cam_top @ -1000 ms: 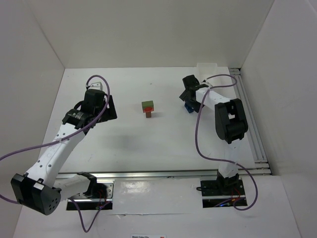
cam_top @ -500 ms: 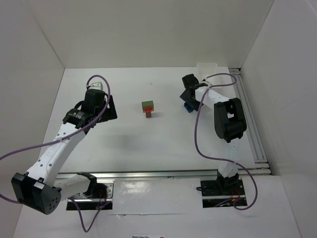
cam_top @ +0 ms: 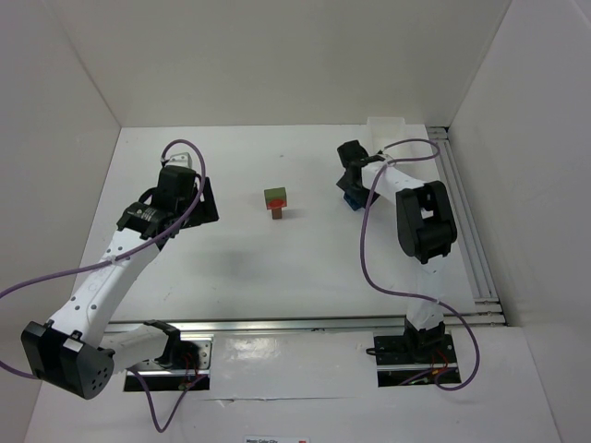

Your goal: Build the wood block tower

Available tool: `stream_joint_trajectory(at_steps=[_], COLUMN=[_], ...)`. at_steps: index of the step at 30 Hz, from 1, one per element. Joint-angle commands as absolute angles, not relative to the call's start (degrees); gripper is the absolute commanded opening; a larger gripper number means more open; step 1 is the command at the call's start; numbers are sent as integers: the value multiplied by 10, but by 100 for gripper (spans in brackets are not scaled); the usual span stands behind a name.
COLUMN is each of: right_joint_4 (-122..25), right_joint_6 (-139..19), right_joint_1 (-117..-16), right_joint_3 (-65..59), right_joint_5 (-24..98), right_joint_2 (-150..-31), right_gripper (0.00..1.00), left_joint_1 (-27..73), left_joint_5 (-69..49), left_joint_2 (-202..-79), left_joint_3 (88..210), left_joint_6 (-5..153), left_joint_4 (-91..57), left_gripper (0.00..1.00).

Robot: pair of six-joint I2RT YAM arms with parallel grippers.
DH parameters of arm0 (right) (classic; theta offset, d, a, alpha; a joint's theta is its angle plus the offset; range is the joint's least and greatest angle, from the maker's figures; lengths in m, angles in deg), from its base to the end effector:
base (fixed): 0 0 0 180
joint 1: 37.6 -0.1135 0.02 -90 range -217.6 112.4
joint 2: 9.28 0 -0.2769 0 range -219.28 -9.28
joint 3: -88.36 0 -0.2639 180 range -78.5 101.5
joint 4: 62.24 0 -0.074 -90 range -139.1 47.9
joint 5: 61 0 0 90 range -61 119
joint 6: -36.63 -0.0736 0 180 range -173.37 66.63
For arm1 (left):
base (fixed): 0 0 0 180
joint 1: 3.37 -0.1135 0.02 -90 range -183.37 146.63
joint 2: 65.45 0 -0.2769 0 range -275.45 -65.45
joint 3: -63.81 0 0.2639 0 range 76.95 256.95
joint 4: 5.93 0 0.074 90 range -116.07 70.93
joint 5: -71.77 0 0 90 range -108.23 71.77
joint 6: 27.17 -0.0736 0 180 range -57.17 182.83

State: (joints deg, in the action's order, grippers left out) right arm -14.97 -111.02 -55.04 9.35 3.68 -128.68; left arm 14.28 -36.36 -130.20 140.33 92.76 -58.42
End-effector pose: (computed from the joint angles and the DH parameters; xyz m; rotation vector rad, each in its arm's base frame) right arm 0.4523 0.1091 0.1433 0.9886 2.3430 -0.1189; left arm 0.2636 -0.0598 0.3239 -0.4017 2.2047 -0.0872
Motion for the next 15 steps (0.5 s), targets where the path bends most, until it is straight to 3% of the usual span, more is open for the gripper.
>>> stream_joint_trajectory(at_steps=[1,5,15], right_joint_4=[-132,-132,-201], right_joint_6=[-1123,-1118,-972], right_joint_1=[-560,-560,-560], right_joint_3=[107,102,82], right_joint_5=[11,11,103], right_joint_2=[-1283,-1278,-1233], right_gripper=[78,68,67], left_joint_1=[139,139,139], left_joint_5=[-365,-365,-365], left_joint_2=[-1303,-1303,-1298], left_joint_3=[1409,1409,1409], left_joint_6=[916,916,916], left_joint_4=[-567,-567,-567], left_gripper=[86,86,86])
